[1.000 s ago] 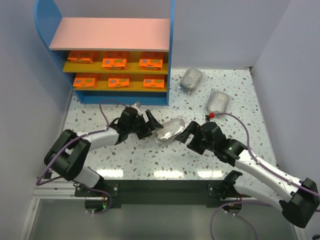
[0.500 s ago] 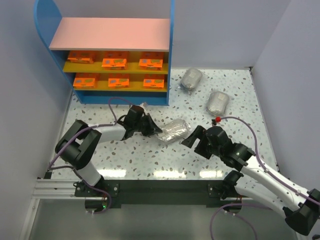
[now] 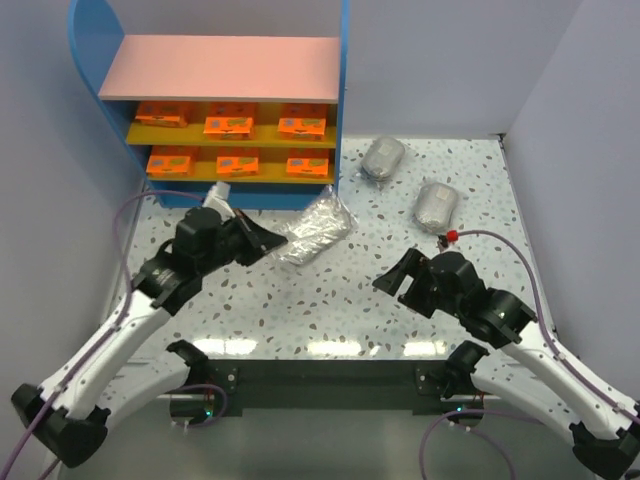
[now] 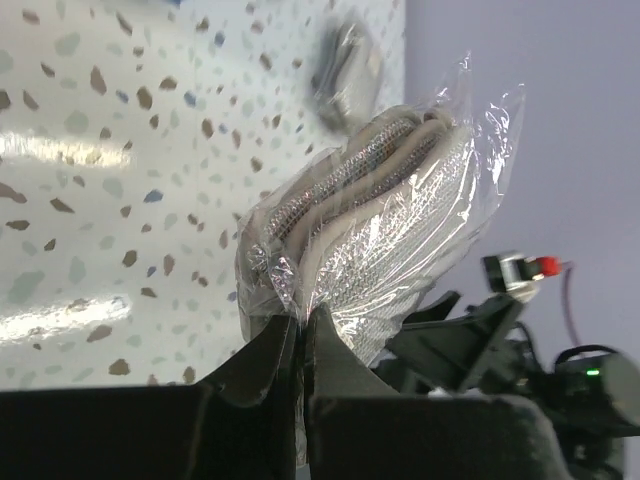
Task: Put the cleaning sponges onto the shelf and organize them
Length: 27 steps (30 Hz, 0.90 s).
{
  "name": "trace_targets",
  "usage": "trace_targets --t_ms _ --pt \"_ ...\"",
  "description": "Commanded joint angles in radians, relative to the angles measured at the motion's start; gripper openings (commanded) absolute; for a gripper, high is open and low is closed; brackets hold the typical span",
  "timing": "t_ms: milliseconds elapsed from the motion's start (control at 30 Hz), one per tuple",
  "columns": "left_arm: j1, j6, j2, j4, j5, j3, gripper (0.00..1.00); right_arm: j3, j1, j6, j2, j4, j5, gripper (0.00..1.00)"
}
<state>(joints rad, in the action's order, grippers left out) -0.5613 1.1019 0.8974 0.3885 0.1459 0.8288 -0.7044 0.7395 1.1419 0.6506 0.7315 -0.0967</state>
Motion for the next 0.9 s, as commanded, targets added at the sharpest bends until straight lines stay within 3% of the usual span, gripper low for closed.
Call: trace_targets --t_ms 0,33,200,333,533,600,633,767,867 --pt "0.015 0.081 -0.109 0.314 -0.187 0.243 0.00 -0.053 -0.003 -0.013 -0.023 0.066 -0.026 0.85" --pt "0.017 0.090 -0.126 0.402 -0.263 0.298 0.00 -0.061 0.000 -0.014 -0.026 0.066 -0.023 0.85" --pt "0.017 0.102 -0.054 0.542 -0.442 0.680 0.00 -0.113 -0.002 -0.068 0.023 0.040 0.032 0.84" --pt "0.017 0.038 0.174 0.641 -0.543 1.051 0.00 -0.178 -0.002 -0.135 0.104 0.037 0.094 0.84" --pt "0.055 -0.023 0.424 0.681 -0.611 1.455 0.00 -0.193 -0.002 -0.169 0.090 0.031 0.167 0.85" --pt "0.127 -0.033 0.458 0.658 -0.527 1.481 0.00 -0.176 -0.002 -0.177 0.072 0.026 0.184 0.85" --pt "0.235 -0.028 0.474 0.624 -0.402 1.462 0.00 -0.173 -0.002 -0.188 0.063 0.031 0.189 0.85" --pt "0.330 0.001 0.480 0.491 -0.270 1.365 0.00 -0.152 -0.002 -0.212 0.017 0.043 0.212 0.85" --pt "0.423 0.015 0.520 0.460 -0.178 1.377 0.00 -0.144 -0.002 -0.229 -0.008 0.066 0.233 0.85"
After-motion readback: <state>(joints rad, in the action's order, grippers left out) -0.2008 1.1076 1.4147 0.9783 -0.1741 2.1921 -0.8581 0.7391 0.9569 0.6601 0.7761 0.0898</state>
